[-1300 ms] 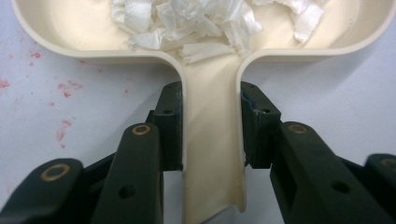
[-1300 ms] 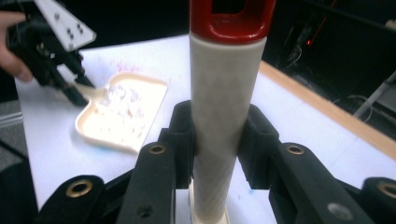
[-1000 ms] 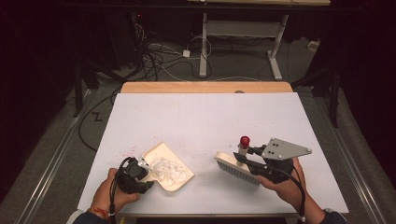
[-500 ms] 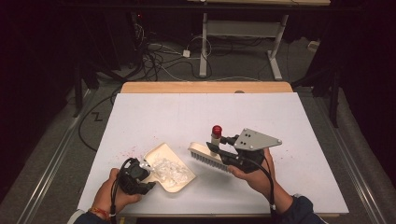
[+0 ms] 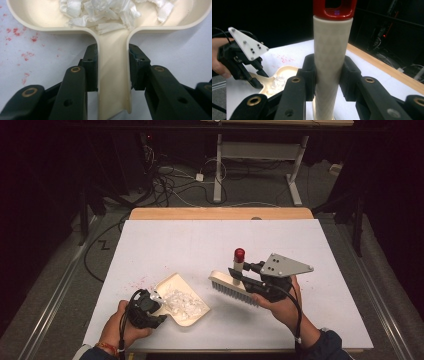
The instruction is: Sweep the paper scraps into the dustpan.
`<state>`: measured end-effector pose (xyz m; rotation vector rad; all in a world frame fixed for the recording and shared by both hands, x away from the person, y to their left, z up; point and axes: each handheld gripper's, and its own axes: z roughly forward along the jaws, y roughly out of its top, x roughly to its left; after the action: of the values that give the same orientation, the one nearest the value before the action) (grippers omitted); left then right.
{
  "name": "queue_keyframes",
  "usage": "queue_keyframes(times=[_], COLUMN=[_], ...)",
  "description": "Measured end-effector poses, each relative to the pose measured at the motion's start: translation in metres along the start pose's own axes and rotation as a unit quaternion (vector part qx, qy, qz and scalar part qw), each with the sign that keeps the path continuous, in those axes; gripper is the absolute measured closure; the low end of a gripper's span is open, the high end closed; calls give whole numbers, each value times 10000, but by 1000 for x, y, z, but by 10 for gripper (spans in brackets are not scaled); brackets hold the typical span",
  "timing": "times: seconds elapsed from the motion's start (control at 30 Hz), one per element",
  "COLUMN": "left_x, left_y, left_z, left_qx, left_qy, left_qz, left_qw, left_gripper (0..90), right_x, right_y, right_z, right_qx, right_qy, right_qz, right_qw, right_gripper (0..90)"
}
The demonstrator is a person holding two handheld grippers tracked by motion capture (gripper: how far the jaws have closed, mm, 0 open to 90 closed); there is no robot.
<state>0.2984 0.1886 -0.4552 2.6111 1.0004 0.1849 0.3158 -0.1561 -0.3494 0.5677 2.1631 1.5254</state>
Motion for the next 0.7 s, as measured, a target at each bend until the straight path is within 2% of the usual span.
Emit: queue_keyframes(times=[0.17, 0.33, 0.4, 0.47, 0.63, 0.7], left_x=[1, 1, 1, 0, 1, 1], left_y=[-1, -2, -2, -1, -1, -1], left_z=[0, 0, 0, 0, 0, 1], left_qx=[-48, -66, -54, -42, -39, -53], left_qy=[-30, -35, -17, -17, -26, -37], left_qz=[-21, -27, -16, -21, -31, -35], left_qw=[10000, 10000, 10000, 10000, 10000, 10000], left_gripper=[634, 634, 634, 634, 634, 634], right_x=[2, -6, -10, -15, -22, -23], right_y=[9, 11, 9, 6, -4, -8], right_z=[4, -7, -10, -10, -3, -1], right_qx=[-34, -71, -21, 74, 181, 200], right_qy=[-29, -305, -515, -670, -807, -755], right_qz=[-100, -125, -234, -219, -178, -87], right_qw=[9999, 9994, 9984, 9975, 9964, 9969], right_gripper=[704, 704, 704, 705, 705, 705])
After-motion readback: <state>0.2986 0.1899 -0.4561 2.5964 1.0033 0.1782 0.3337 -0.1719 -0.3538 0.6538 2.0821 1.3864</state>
